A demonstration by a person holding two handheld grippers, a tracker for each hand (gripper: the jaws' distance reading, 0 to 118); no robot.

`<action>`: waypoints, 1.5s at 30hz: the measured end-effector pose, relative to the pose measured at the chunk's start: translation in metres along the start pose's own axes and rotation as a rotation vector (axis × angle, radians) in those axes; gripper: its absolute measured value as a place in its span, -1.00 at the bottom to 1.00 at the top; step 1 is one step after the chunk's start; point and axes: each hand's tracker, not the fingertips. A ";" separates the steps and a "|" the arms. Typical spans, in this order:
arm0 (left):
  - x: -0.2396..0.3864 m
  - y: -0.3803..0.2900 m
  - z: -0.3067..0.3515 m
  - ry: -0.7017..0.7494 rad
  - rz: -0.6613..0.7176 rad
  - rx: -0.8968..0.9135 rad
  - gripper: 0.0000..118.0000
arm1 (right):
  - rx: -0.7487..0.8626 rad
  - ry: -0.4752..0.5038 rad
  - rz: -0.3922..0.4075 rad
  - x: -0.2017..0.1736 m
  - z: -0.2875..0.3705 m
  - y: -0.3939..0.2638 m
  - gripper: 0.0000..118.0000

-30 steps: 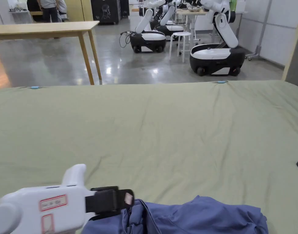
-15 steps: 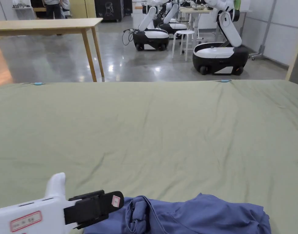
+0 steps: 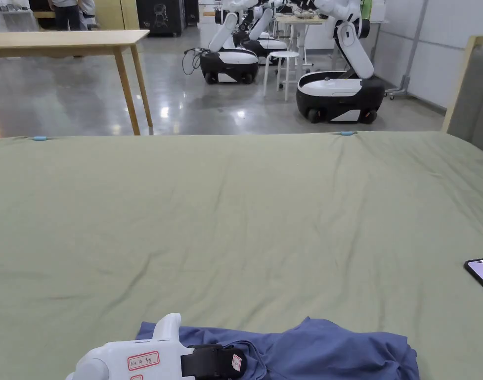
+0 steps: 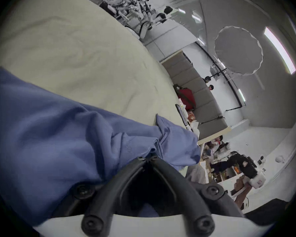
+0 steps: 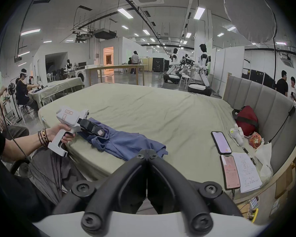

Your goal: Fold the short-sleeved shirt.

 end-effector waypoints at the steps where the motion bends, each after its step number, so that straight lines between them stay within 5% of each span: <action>1: 0.001 0.001 0.002 0.001 -0.004 0.004 -1.00 | -0.002 -0.002 0.001 0.000 0.000 -0.001 -1.00; 16: 0.042 -0.018 0.179 -0.098 -0.100 0.293 -1.00 | 0.042 0.043 0.006 -0.002 -0.008 0.010 -0.99; 24: 0.035 -0.009 0.188 -0.019 -0.155 0.287 -1.00 | 0.034 0.065 0.026 -0.013 -0.016 0.015 -0.99; 26: 0.027 0.003 0.178 0.038 -0.175 0.255 -0.65 | 0.035 0.073 0.031 -0.015 -0.015 0.016 -0.99; 28: 0.011 0.016 0.166 0.108 -0.166 0.211 0.59 | 0.039 0.076 0.031 -0.014 -0.014 0.015 -0.99; 29: 0.002 0.022 0.160 0.138 -0.149 0.183 0.96 | 0.040 0.076 0.030 -0.014 -0.013 0.015 -0.99; 38: -0.041 0.034 0.125 0.047 0.099 0.069 0.99 | 0.036 0.054 0.019 -0.009 -0.009 0.012 -0.99; 45: -0.042 0.006 0.095 -0.104 0.126 0.014 0.97 | 0.032 0.053 0.017 -0.008 -0.009 0.010 -0.99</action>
